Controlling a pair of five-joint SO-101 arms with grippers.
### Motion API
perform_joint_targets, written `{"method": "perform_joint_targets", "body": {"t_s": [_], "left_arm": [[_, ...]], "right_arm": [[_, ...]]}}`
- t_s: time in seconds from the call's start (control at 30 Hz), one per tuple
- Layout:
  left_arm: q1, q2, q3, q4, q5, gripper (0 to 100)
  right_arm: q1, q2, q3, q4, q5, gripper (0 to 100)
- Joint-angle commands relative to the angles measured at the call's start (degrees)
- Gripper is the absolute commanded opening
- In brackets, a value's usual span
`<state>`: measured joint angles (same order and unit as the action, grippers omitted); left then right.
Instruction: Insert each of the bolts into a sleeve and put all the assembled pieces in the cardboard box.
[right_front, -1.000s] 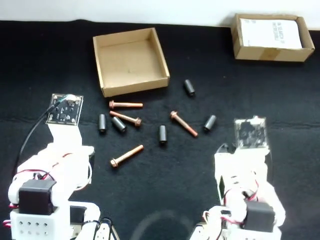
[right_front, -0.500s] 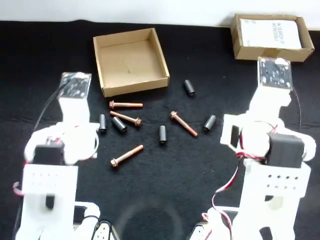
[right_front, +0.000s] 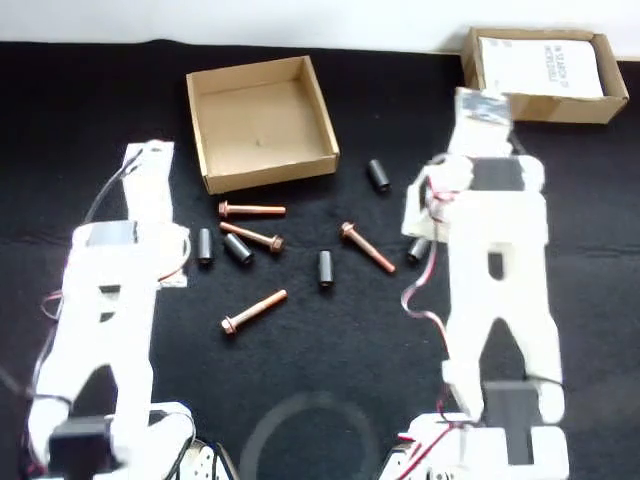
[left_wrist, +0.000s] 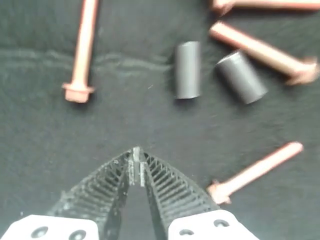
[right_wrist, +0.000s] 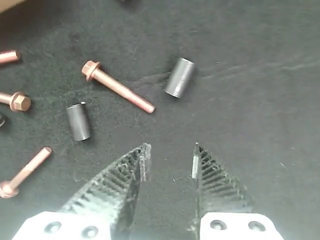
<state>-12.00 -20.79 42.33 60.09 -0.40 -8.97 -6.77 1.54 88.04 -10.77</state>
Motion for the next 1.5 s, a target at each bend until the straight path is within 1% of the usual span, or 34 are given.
{"method": "perform_joint_targets", "body": {"t_s": [0.0, 0.2, 0.37, 0.63, 1.03, 1.2, 1.3, 1.47], "left_arm": [[-0.7, 4.9, -0.4, -2.5, 0.5, 3], [-0.4, 10.9, -1.8, -5.7, 1.3, 3], [-0.2, 11.6, -2.2, -5.8, 1.3, 3], [-0.2, 11.6, -2.0, -5.8, 1.2, 3], [0.0, 11.7, -2.0, -7.0, 1.2, 3], [0.0, 11.7, -2.0, -7.0, 1.2, 3], [0.0, 11.7, -2.0, -7.0, 1.2, 3], [0.0, 11.7, -2.0, -7.0, 1.2, 3]], "right_arm": [[-2.2, 6.5, -4.2, -2.9, -0.5, 13.1], [-2.0, 14.7, -4.1, -10.9, -4.6, 13.1], [-2.0, 20.3, -4.4, -12.1, -6.6, 13.1], [-1.9, 24.7, -4.2, -18.1, -6.9, 13.1], [4.4, 26.8, -4.7, -16.9, -6.6, 13.1], [4.3, 27.1, -4.6, -17.0, -6.6, 13.1], [3.6, 27.2, -4.1, -19.7, -6.6, 13.1], [1.9, 27.3, -4.1, -21.2, -6.6, 13.1]]}}
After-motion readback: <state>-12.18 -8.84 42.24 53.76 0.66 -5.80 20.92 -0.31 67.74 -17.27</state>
